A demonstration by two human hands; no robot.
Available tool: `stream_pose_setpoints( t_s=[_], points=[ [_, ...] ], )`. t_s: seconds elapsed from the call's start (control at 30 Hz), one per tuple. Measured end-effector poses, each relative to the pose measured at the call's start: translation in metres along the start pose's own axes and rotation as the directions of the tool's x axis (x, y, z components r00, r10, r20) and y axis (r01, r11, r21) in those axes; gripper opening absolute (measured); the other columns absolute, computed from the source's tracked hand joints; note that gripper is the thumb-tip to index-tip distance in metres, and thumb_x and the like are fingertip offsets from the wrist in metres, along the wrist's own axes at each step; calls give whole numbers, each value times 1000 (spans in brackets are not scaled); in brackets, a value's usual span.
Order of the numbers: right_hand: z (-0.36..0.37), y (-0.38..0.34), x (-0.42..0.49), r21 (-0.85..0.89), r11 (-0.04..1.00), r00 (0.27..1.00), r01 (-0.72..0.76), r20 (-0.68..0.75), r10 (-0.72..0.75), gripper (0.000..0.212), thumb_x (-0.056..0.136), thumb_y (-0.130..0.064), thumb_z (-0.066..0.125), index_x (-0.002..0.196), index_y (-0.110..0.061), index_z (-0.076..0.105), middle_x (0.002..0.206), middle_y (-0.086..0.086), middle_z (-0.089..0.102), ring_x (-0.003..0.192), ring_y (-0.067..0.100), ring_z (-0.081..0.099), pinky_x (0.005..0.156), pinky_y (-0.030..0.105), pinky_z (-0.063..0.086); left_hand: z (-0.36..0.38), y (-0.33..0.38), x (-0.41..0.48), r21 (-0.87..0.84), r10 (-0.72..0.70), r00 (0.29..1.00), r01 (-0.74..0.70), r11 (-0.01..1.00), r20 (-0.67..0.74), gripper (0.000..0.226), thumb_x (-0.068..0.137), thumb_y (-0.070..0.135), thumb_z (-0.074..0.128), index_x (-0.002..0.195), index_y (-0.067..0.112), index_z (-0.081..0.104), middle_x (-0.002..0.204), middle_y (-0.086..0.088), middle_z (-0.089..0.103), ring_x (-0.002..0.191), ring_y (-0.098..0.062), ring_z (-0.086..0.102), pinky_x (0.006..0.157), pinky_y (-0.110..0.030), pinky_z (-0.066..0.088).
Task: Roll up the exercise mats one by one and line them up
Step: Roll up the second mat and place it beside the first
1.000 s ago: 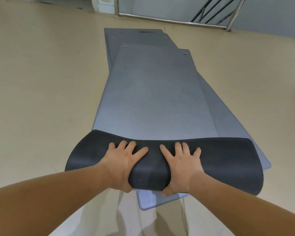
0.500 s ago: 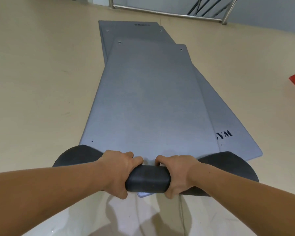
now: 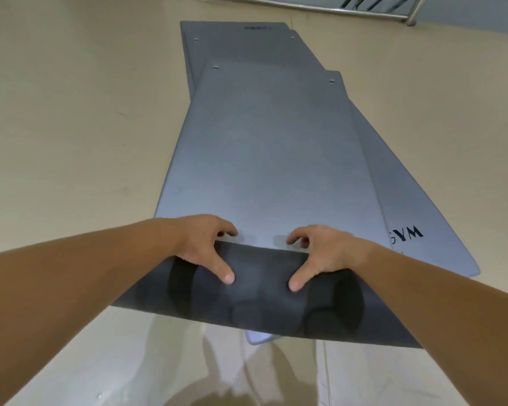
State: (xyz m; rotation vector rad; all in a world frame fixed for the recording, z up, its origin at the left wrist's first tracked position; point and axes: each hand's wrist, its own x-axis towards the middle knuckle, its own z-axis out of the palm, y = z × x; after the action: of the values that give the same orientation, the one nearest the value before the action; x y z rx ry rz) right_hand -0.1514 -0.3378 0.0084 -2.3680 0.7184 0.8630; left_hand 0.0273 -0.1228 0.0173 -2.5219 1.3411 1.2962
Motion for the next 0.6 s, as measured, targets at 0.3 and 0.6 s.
stream_pose_setpoints(
  t_s=[0.3, 0.6],
  points=[
    [1, -17, 8, -324, 934, 909, -153, -417, 4, 55, 80, -76, 68, 103, -26, 62, 93, -4, 64, 87, 20, 60, 74, 33, 43, 51, 31, -17, 602, 90, 989, 1, 799, -121, 132, 67, 79, 76, 162, 16, 10, 156, -13, 26, 144, -38, 31, 114, -57, 38],
    [24, -15, -27, -471, 881, 995, -55, -101, 8, 138, 53, -94, 67, 158, -50, -9, 162, 11, 22, 150, 38, 21, 120, 61, 22, 42, 15, 8, 602, 151, 964, 12, 799, -220, 123, 59, 68, 81, 153, 26, 14, 140, -7, 39, 125, -30, 45, 107, -54, 39]
  ],
)
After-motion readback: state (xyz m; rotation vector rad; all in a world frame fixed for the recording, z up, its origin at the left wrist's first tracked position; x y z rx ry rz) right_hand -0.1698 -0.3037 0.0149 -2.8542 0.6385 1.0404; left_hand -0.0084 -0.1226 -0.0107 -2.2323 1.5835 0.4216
